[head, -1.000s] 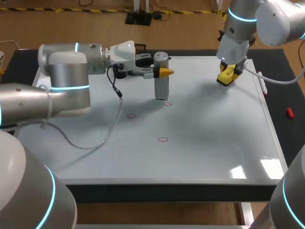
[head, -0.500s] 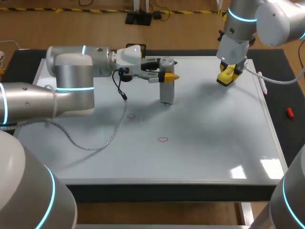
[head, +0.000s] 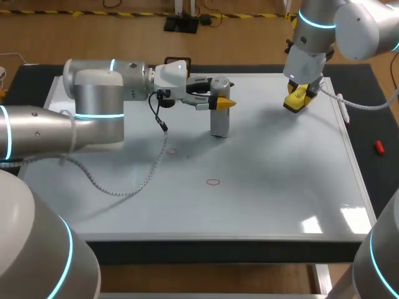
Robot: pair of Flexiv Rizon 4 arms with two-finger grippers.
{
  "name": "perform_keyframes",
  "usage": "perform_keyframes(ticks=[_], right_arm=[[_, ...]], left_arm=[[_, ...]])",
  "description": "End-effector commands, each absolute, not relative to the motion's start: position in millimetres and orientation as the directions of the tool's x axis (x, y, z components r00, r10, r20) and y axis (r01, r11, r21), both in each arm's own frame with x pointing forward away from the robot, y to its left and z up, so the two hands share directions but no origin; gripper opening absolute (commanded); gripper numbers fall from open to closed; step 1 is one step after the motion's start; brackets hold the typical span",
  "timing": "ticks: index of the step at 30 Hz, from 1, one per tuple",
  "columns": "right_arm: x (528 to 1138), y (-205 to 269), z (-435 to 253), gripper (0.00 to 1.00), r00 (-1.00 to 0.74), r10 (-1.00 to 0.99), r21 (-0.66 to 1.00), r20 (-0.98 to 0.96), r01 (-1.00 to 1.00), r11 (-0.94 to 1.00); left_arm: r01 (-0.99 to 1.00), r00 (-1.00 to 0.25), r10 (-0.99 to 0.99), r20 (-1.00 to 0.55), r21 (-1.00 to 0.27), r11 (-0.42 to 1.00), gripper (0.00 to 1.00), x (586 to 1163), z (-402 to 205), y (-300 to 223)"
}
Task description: Pick up the inspection probe, press it on each red-marked spot on the whiteboard one by one, put down the probe, pick up the eraser, and wipe off all the red marks.
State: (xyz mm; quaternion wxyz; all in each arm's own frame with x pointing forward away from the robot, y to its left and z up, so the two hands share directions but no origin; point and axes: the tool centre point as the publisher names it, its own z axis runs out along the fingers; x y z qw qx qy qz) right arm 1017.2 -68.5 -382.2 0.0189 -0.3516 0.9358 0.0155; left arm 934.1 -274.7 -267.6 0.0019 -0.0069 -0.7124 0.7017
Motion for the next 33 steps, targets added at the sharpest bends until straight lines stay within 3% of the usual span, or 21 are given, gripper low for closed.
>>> perform_keyframes(ticks=[1, 33], right_arm=[[1017.6, -68.8, -381.4, 0.00, -0.751, -0.659, 0.013, -0.043, -0.660, 0.751], [1017.6, -68.8, -381.4, 0.00, -0.751, -0.659, 0.013, -0.043, -0.660, 0.751]], left_arm=[[0.006, -1.000, 0.020, -0.006, -1.000, 0.018, 0.00, 934.1, -268.0, -275.5], [0.009, -0.999, 0.039, -0.008, -1.000, 0.025, 0.00, 932.5, -277.0, -275.3]])
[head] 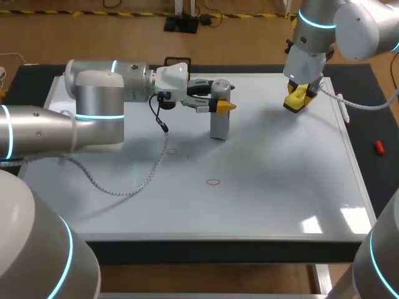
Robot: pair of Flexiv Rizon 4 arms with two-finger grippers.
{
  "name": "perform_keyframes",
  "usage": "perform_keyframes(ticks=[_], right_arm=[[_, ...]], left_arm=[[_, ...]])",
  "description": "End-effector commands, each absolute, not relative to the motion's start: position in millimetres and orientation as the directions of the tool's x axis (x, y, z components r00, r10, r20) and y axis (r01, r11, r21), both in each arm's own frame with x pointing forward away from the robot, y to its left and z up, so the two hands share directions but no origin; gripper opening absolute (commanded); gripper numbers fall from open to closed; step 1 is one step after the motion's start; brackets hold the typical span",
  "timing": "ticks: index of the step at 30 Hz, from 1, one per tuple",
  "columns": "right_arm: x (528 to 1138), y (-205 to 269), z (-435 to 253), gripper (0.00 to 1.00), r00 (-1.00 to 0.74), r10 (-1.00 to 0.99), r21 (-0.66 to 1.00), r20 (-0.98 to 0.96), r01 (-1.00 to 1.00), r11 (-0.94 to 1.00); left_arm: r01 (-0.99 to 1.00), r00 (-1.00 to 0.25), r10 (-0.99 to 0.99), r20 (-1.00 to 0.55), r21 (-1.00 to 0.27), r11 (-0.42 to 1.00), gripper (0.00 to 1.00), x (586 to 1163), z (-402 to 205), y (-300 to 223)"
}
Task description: Pick up the inspection probe, press it on each red-marked spot on the whiteboard one by one, put down the probe, pick up the eraser, and wipe off all the red marks.
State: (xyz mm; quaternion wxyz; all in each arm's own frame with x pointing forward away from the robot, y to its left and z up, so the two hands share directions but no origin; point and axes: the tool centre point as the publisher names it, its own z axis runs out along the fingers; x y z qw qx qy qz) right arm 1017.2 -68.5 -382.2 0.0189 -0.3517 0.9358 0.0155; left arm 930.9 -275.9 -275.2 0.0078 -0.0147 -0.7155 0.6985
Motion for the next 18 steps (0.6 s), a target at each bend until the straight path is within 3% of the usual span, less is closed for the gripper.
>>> perform_keyframes(ticks=[1, 18], right_arm=[[1017.6, -68.8, -381.4, 0.00, -0.751, -0.659, 0.013, -0.043, -0.660, 0.751], [1017.6, -68.8, -381.4, 0.00, -0.751, -0.659, 0.013, -0.043, -0.660, 0.751]], left_arm=[[0.009, -0.999, 0.040, -0.008, -1.000, 0.026, 0.00, 932.5, -277.1, -275.3], [0.018, -0.999, 0.044, -0.016, -0.999, 0.031, 0.00, 933.1, -274.8, -275.8]])
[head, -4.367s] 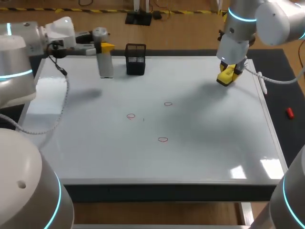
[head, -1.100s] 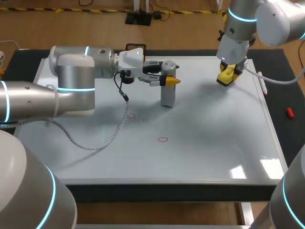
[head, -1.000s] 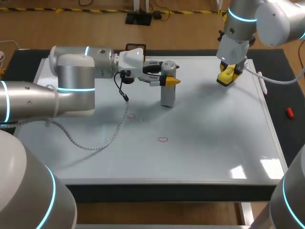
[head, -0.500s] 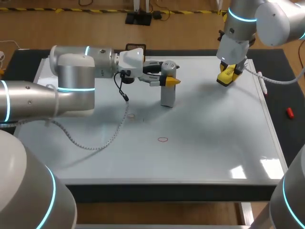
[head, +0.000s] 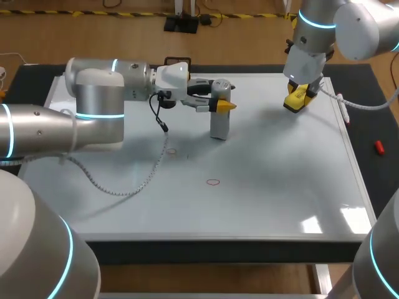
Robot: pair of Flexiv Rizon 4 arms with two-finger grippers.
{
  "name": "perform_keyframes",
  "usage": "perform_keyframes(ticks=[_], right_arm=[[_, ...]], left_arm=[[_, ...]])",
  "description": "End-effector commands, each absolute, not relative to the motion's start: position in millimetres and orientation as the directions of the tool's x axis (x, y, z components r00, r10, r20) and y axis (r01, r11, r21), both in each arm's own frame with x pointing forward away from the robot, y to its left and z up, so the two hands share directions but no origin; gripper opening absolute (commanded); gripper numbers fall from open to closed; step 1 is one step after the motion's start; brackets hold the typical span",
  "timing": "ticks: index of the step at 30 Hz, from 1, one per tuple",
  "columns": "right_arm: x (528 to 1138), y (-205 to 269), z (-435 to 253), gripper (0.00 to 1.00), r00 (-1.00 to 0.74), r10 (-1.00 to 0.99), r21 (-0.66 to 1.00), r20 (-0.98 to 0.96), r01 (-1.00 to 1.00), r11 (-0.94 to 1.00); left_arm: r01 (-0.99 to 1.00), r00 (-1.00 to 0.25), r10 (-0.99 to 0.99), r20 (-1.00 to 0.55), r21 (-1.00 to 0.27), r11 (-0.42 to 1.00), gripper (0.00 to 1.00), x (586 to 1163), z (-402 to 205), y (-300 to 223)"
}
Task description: Pick up the inspection probe, press it on each red-marked spot on the whiteboard one by one, put down the probe, pick up the eraser, and wipe off all the red marks.
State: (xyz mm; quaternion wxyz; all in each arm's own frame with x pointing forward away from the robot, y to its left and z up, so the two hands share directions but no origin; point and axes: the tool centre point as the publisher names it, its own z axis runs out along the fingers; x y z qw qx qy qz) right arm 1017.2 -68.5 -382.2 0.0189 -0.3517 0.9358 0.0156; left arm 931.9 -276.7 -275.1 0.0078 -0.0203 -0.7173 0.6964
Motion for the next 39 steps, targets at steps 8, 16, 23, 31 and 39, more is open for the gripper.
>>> perform_keyframes(ticks=[8, 16, 23, 31, 39], right_arm=[[1018, -69, -381, 0.00, -0.751, -0.659, 0.013, -0.043, -0.660, 0.751], [1018, -69, -381, 0.00, -0.751, -0.659, 0.013, -0.043, -0.660, 0.751], [1018, -69, -381, 0.00, -0.751, -0.659, 0.013, -0.043, -0.660, 0.751], [1018, -69, -381, 0.00, -0.751, -0.659, 0.013, -0.043, -0.660, 0.751], [1018, -69, -381, 0.00, -0.751, -0.659, 0.013, -0.043, -0.660, 0.751]], left_arm=[[0.010, -0.999, 0.034, -0.009, -0.999, 0.034, 0.00, 934, -271, -274], [0.001, -1.000, 0.015, -0.001, -0.999, 0.033, 0.00, 944, -256, -261], [0.016, -0.999, -0.045, -0.018, -0.999, 0.028, 0.00, 958, -245, -235], [0.042, -0.990, -0.134, -0.045, -0.999, 0.029, 0.00, 970, -234, -198], [0.052, -0.973, -0.225, -0.057, -0.998, 0.027, 0.00, 974, -231, -155]])
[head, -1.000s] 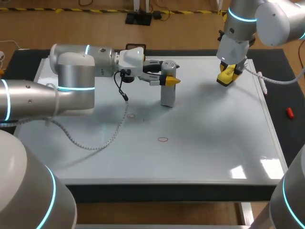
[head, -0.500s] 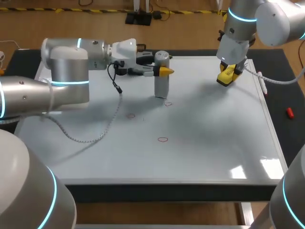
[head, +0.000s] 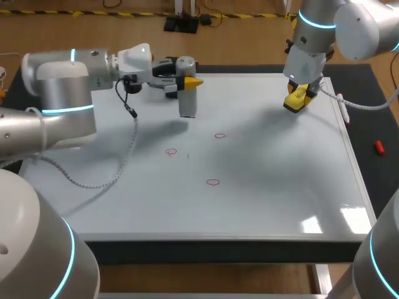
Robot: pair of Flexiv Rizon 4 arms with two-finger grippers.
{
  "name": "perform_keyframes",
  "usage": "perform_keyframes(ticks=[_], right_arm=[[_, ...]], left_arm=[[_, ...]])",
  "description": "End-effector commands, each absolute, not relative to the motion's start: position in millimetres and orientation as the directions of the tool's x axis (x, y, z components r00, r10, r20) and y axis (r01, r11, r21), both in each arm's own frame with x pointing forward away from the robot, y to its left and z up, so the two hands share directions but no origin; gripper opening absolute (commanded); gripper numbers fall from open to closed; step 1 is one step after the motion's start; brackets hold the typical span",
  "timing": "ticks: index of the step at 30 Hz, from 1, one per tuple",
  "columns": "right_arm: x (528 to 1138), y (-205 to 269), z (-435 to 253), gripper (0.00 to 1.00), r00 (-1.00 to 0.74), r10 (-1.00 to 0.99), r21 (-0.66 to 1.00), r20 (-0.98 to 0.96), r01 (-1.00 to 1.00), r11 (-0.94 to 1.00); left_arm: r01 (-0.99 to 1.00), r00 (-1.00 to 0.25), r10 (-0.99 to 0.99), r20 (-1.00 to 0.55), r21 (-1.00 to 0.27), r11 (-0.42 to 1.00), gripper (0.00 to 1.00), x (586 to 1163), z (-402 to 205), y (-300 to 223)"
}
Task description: Pick up the inspection probe, press it on each red-marked spot on the whiteboard one by one, put down the probe, pick up the eraser, and wipe off all the red marks.
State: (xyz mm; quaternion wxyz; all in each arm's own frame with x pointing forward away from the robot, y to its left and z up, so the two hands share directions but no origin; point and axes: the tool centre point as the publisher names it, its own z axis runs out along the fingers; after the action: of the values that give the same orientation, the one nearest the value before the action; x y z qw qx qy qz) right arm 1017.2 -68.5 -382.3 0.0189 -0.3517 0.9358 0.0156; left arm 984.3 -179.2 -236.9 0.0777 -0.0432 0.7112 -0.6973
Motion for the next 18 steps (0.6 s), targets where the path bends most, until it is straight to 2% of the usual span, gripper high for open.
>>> perform_keyframes(ticks=[1, 18], right_arm=[[1018, -69, -381, 0.00, -0.751, -0.659, 0.013, -0.043, -0.660, 0.751], [1018, -69, -381, 0.00, -0.751, -0.659, 0.013, -0.043, -0.660, 0.751]], left_arm=[[0.052, -0.970, -0.237, -0.058, -0.998, 0.032, 0.00, 974, -231, -151], [0.055, -0.875, -0.478, -0.082, -0.996, 0.072, 0.00, 979, -226, -43]])
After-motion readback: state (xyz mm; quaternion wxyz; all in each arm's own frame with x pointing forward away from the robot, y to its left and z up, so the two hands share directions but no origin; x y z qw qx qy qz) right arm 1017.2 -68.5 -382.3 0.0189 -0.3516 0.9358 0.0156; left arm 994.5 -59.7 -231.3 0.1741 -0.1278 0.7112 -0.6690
